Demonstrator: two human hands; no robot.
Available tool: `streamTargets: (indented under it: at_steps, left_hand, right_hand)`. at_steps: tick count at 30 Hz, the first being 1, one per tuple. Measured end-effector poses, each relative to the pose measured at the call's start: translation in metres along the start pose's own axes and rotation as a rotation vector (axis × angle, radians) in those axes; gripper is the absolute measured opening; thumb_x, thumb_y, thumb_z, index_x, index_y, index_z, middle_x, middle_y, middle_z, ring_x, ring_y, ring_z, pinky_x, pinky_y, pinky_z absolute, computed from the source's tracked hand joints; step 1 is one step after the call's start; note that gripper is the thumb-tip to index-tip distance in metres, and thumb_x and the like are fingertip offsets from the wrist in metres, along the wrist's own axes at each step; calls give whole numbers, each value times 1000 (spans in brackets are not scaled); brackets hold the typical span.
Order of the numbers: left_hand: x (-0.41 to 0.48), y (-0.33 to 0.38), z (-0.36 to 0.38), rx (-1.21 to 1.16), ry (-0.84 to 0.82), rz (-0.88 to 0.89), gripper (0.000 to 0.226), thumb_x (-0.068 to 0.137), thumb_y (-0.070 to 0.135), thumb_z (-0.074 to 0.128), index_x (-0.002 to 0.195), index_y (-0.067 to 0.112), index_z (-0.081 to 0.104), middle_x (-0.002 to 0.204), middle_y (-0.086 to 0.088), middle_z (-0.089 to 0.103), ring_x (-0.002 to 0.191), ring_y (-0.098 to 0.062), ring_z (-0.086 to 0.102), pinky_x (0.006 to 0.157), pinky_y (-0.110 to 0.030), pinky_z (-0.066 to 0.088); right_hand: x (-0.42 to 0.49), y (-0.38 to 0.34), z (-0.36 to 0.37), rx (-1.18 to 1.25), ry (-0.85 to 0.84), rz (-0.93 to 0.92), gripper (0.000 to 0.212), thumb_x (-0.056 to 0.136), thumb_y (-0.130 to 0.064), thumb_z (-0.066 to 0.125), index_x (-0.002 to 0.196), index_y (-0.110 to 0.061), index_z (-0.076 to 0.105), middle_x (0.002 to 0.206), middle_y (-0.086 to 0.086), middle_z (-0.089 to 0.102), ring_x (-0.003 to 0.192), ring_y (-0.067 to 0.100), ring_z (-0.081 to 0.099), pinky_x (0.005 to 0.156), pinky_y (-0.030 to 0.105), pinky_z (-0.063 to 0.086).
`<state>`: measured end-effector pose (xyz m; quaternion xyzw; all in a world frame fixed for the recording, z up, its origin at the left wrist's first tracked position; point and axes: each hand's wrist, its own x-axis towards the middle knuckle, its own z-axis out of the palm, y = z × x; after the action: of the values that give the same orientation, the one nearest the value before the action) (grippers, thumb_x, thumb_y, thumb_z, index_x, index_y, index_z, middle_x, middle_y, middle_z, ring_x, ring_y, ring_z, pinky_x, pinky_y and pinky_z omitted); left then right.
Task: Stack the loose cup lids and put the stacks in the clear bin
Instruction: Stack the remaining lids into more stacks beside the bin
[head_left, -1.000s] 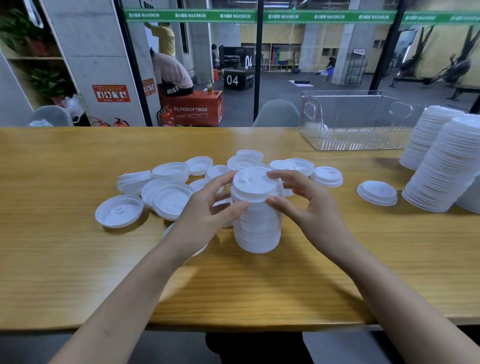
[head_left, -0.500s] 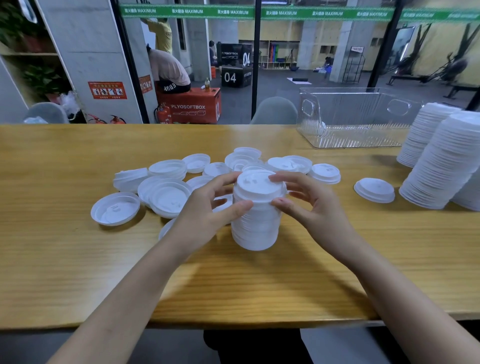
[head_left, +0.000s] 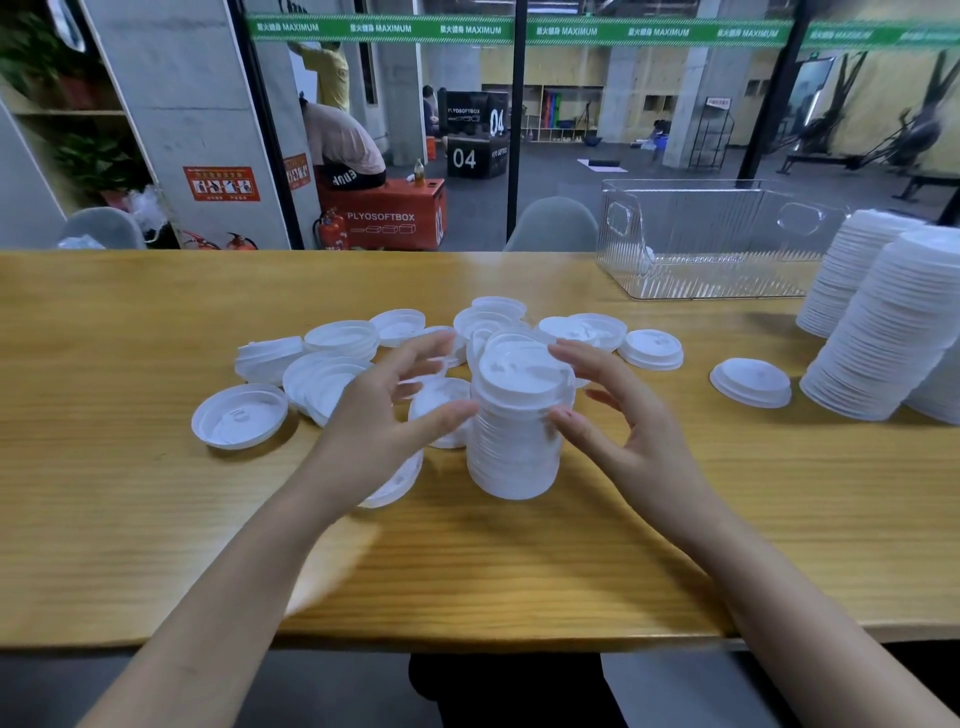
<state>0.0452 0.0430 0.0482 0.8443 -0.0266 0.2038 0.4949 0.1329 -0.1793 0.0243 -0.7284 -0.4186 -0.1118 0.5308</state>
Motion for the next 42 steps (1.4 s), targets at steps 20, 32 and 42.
streamTargets:
  at_steps: [20,32,42]
  left_hand:
    - [-57,-39,-20,622,237,-182,82,59,80,60,121,28,47,113,12,44,109,-15,45,94,-33,37]
    - [-51,-34,-9,314,236,-168,72,64,39,86,120,39,41,120,11,46,114,-7,47,91,-38,48]
    - [-10,6,-13,61,147,-84,108,47,55,90,136,52,29,125,19,47,112,-4,53,91,-20,42]
  right_hand:
    - [-14,10,8,-81,38,-22,54,89,-49,57,137,-41,35,138,-31,43,123,1,49,101,20,41]
    - [-14,10,8,-108,39,-43,52,90,-47,56,138,-42,35,141,-19,45,126,5,47,101,23,42]
    - [-14,7,8,-134,43,-62,47,93,-44,55,138,-32,47,150,-11,41,140,14,38,107,51,41]
